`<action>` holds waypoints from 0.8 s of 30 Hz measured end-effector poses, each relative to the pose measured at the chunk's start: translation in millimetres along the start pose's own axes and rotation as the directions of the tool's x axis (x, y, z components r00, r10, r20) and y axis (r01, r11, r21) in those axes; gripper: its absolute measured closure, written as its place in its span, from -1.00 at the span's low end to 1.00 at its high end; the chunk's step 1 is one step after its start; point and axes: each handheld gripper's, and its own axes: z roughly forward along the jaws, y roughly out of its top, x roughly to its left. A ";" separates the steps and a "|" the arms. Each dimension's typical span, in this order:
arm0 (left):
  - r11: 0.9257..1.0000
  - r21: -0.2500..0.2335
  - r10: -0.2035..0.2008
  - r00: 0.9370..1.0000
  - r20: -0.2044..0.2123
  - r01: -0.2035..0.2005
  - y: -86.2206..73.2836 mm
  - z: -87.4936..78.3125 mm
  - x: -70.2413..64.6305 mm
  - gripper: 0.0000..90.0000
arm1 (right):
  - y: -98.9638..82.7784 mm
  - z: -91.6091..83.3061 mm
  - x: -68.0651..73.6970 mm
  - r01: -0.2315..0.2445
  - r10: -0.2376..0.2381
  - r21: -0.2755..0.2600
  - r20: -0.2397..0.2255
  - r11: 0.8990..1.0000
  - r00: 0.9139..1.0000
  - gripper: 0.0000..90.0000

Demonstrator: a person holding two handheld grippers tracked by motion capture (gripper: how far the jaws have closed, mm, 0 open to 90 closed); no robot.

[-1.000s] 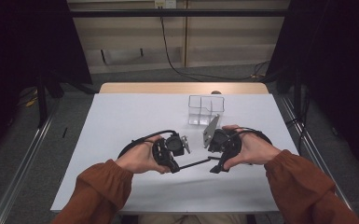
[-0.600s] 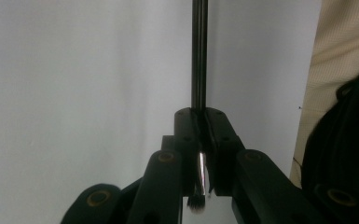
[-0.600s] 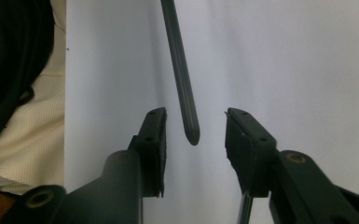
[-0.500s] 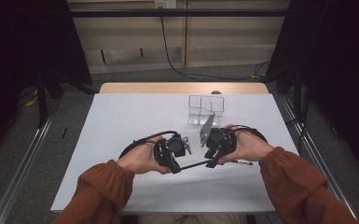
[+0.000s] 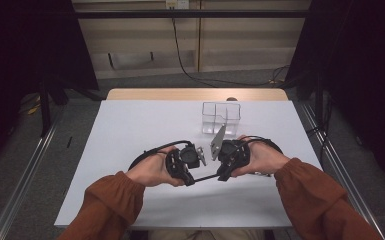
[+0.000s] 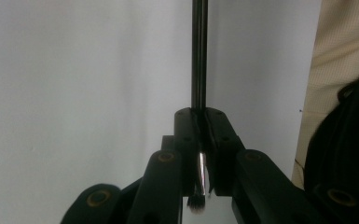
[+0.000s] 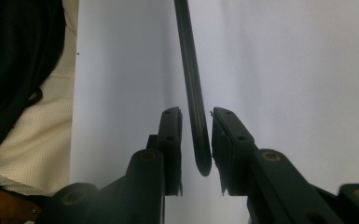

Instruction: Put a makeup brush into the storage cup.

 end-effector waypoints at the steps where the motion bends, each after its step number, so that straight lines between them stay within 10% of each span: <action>1: 1.000 -0.012 -0.005 1.000 -0.011 0.005 -0.4 0.3 -0.5 0.87 | 0.2 0.2 -0.2 0.004 -0.004 -0.002 -0.008 1.000 1.000 0.70; 24: 0.998 -0.053 0.038 0.999 -0.010 -0.039 -5.1 2.3 1.3 0.83 | -6.4 2.6 -2.3 0.006 -0.007 -0.031 -0.046 0.999 0.999 0.87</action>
